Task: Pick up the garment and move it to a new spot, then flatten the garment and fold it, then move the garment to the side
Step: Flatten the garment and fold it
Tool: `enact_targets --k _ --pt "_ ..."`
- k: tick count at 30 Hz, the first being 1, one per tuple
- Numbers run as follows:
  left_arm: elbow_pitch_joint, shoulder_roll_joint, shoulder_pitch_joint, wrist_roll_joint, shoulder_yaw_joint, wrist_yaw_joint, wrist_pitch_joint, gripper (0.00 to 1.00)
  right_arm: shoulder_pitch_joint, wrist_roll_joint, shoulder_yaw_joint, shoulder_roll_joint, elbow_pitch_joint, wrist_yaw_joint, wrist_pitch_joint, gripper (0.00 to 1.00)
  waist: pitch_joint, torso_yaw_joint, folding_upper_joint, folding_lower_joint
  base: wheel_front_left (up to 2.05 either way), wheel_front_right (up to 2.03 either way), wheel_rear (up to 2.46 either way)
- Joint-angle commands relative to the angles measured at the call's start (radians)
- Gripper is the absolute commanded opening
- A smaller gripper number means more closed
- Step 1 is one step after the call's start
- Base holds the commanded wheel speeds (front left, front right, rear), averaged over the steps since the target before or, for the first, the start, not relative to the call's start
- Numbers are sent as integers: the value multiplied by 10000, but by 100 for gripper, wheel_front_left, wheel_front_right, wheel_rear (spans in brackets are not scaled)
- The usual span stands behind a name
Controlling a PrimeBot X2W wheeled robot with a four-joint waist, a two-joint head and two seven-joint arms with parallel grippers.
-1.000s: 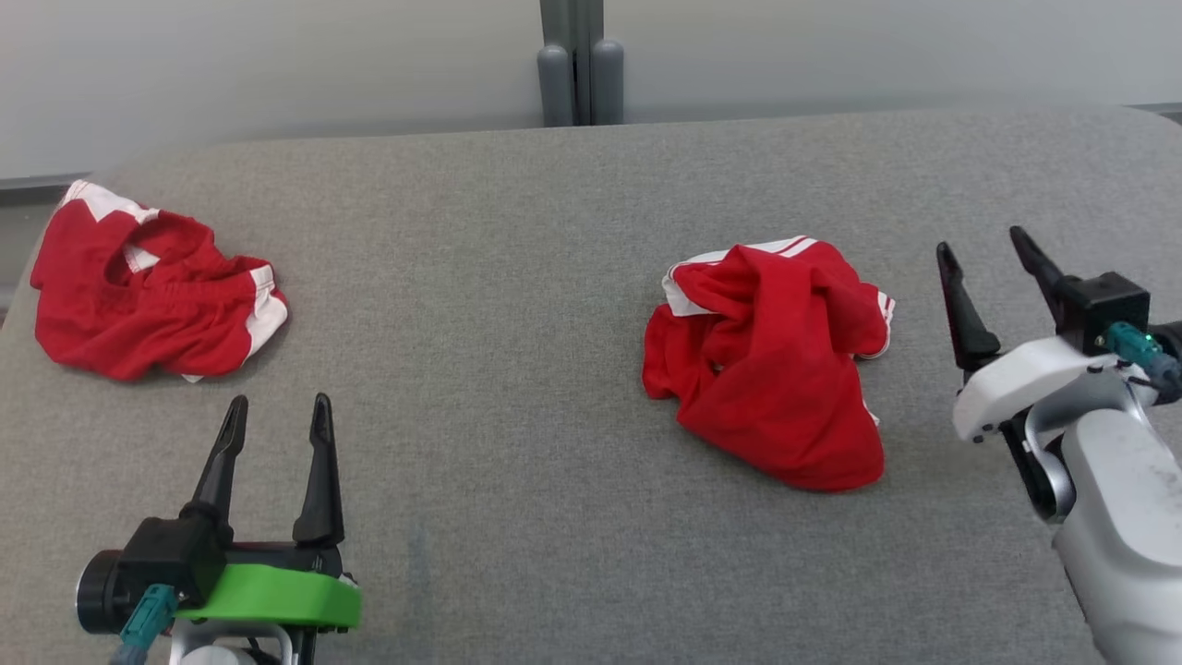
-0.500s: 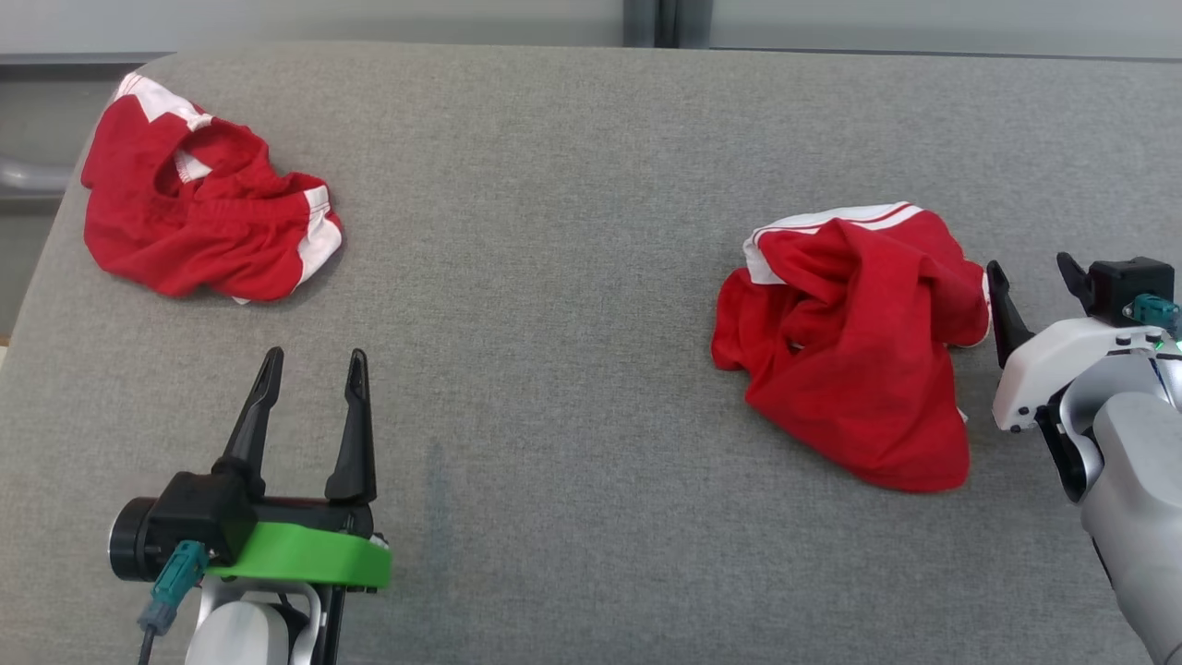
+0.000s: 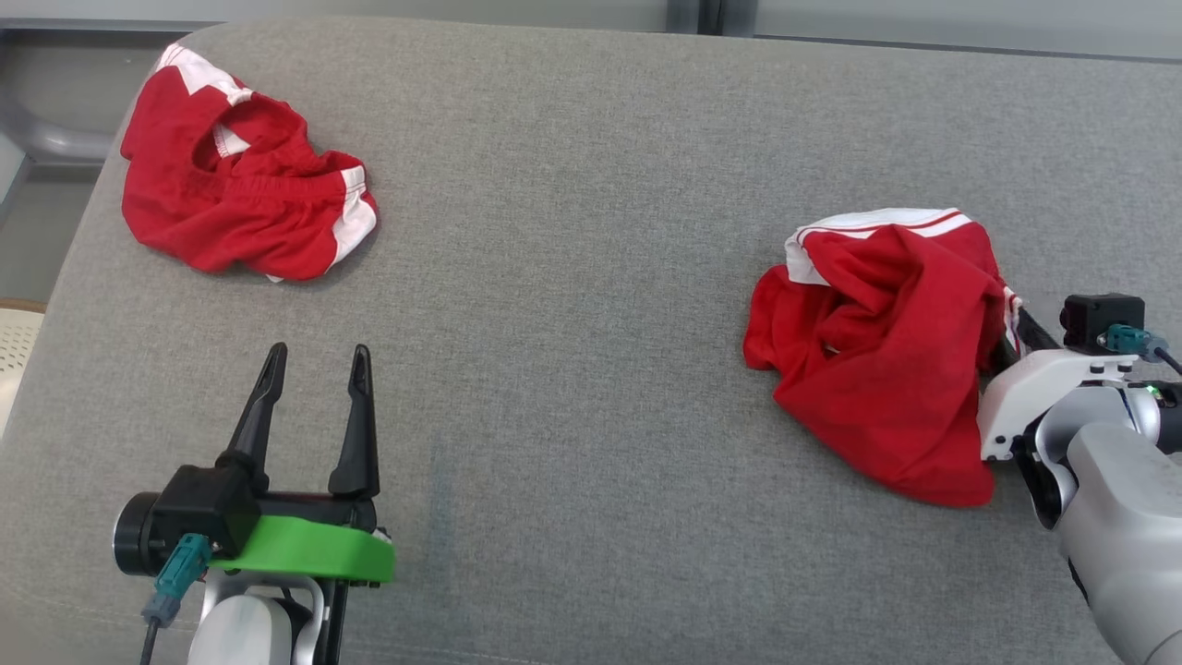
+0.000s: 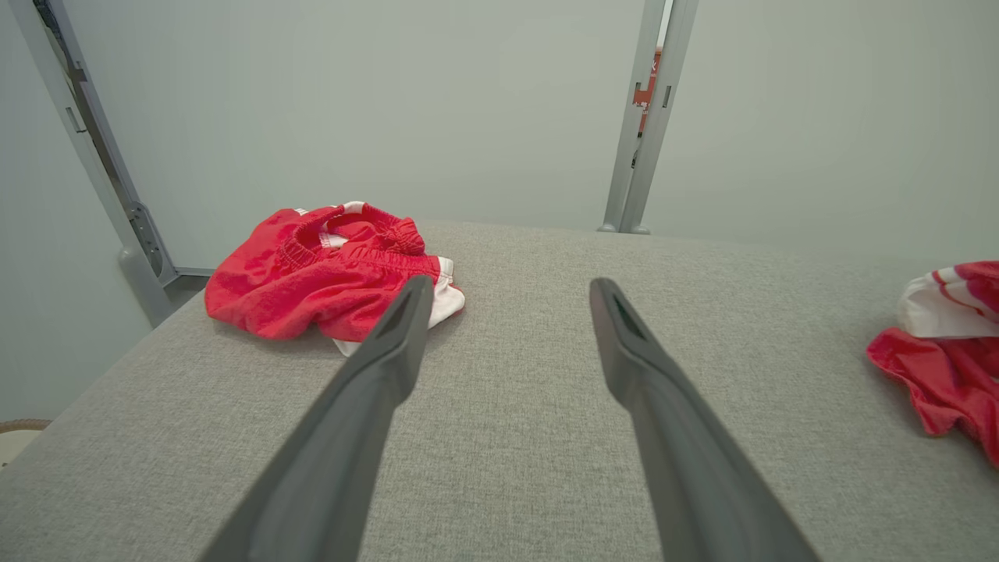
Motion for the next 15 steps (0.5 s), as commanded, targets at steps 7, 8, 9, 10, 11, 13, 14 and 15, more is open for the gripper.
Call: enact_targets --k 7,8,9,10,11,13,14,15 --pt "-5 -15 198 -10 234 -28 -9 100 99 590 -117 -718 -418 -16 13 0 -413 -260 0 0 0 0 0" --pt "-28 -16 239 -15 272 -28 -7 100 147 612 -247 -915 -559 -16 11 0 -490 -313 0 0 0 0 0" --pt "-37 -18 271 -18 294 -28 -9 100 194 644 -381 -1074 -674 -16 10 0 -546 -351 0 0 0 0 0" --pt "-45 -19 305 -19 312 -28 -9 100 234 653 -505 -1211 -773 -16 10 0 -613 -396 0 0 0 0 0" --pt "-44 -19 352 -19 325 -28 -7 100 263 607 -670 -1372 -936 -16 10 0 -691 -448 0 0 0 0 0" --pt "-56 -21 445 -5 352 -28 -7 100 275 476 -938 -1642 -1208 -16 10 0 -845 -540 0 0 0 0 0" --pt "-59 -22 501 -6 360 -28 -7 100 280 416 -1092 -1777 -1344 -16 10 0 -929 -587 0 0 0 0 0" --pt "-57 -24 531 -16 355 -28 -7 100 268 362 -1209 -1892 -1454 -16 9 0 -984 -619 0 0 0 0 0"
